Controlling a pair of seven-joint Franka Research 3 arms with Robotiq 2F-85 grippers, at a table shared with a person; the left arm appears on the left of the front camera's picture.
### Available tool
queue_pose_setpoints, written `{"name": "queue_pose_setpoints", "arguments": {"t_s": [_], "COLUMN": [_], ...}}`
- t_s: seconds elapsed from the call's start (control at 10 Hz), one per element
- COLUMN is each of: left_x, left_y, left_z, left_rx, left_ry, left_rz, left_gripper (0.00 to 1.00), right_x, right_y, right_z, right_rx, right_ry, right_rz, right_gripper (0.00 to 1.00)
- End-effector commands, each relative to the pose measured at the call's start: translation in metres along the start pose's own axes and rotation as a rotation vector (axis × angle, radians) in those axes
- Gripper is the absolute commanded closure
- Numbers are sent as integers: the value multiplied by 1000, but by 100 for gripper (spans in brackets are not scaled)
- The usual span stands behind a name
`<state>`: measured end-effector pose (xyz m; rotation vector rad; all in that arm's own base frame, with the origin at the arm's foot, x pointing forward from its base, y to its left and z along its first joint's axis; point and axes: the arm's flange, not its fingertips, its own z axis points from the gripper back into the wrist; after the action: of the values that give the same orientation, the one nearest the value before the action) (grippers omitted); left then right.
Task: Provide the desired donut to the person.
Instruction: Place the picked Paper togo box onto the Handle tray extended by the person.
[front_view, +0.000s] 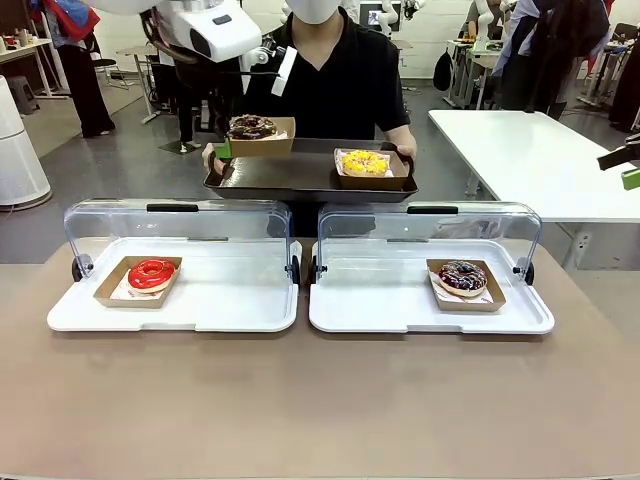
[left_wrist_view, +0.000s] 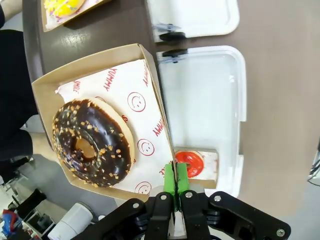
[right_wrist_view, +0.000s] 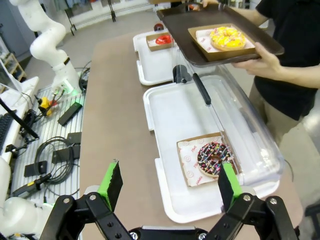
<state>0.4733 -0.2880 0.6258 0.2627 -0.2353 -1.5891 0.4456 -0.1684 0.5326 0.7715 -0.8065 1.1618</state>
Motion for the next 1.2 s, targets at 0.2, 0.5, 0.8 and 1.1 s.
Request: {"name": "queue_pose_setpoints", "arguments": {"t_s": [0.2, 0.5, 0.8, 1.1], "left_x": [-13, -34, -39, -31], "left_y": [68, 92, 99, 103], "left_z": [-19, -62, -95, -100], "left_rx": [-124, -244, -274, -257], "left_ry": [-44, -98, -116, -111], "left_rz": [-72, -85, -67, -91], "left_gripper": [98, 98, 98, 38], "right_x": [-1, -1, -1, -1], "right_y": [0, 0, 0, 0], "right_z": [-1, -1, -1, -1], "right_rx": [-6, -6, -6, -6], "right_ry": [1, 1, 1, 1], "right_rz": [-6, -6, -6, -6], "right_gripper": [0, 0, 0, 0]}}
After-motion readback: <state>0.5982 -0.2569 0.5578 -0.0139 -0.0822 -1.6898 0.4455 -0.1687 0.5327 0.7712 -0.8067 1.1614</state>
